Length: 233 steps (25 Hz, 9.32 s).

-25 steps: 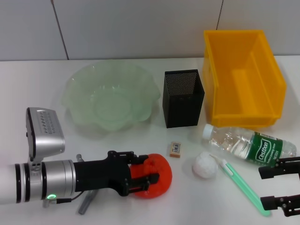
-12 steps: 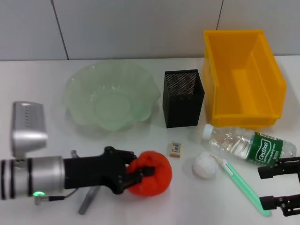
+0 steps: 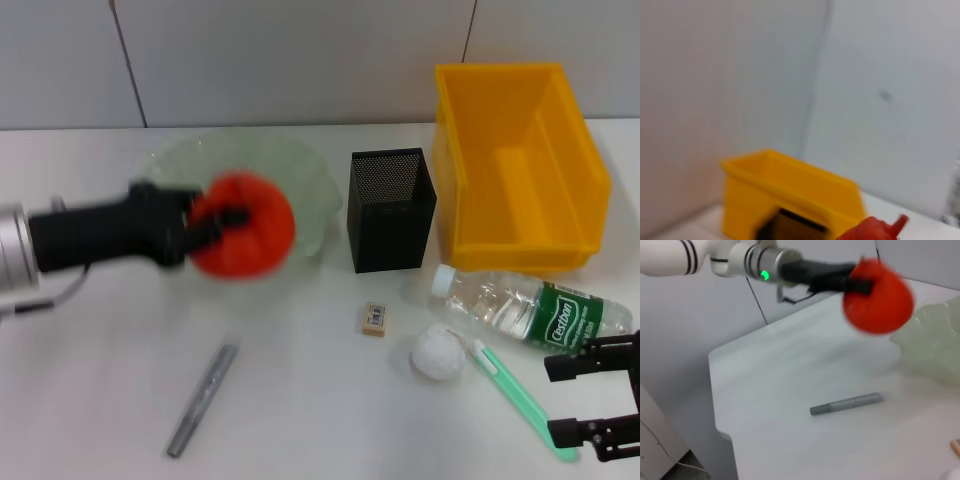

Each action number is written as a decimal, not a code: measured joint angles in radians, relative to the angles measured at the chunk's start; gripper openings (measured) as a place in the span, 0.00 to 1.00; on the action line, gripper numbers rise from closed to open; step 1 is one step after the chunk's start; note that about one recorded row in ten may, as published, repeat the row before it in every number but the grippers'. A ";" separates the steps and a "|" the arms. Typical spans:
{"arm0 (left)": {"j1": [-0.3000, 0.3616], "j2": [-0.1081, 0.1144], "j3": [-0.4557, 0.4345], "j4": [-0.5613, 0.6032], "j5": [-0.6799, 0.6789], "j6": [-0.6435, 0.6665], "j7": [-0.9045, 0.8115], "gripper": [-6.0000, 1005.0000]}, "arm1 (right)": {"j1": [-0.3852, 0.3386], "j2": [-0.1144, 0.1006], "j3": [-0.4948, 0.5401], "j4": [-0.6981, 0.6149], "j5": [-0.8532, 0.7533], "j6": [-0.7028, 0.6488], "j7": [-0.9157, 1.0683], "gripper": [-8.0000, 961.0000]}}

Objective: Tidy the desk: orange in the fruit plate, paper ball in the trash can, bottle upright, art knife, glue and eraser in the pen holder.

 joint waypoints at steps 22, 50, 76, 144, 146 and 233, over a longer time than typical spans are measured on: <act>-0.208 -0.012 0.104 -0.188 -0.039 -0.744 -0.030 0.14 | 0.006 0.006 -0.007 0.023 0.000 -0.010 -0.007 0.77; 0.207 0.020 0.095 0.082 -0.082 0.241 0.152 0.86 | 0.310 -0.028 -0.237 -0.297 -0.174 0.026 0.509 0.74; 0.253 0.018 0.092 -0.022 -0.072 0.275 0.213 0.86 | 0.686 0.017 -0.735 0.138 -0.507 0.280 0.865 0.71; 0.258 0.010 0.089 -0.125 -0.073 0.196 0.264 0.86 | 0.494 -0.013 -0.850 -0.401 -0.767 0.271 1.029 0.57; 0.258 0.010 0.089 -0.125 -0.074 0.196 0.260 0.86 | 0.481 -0.022 -0.831 -0.373 -0.767 0.309 1.021 0.58; 0.268 0.005 0.073 -0.137 -0.079 0.198 0.269 0.86 | 0.526 0.017 -0.933 0.203 -0.705 0.594 0.965 0.84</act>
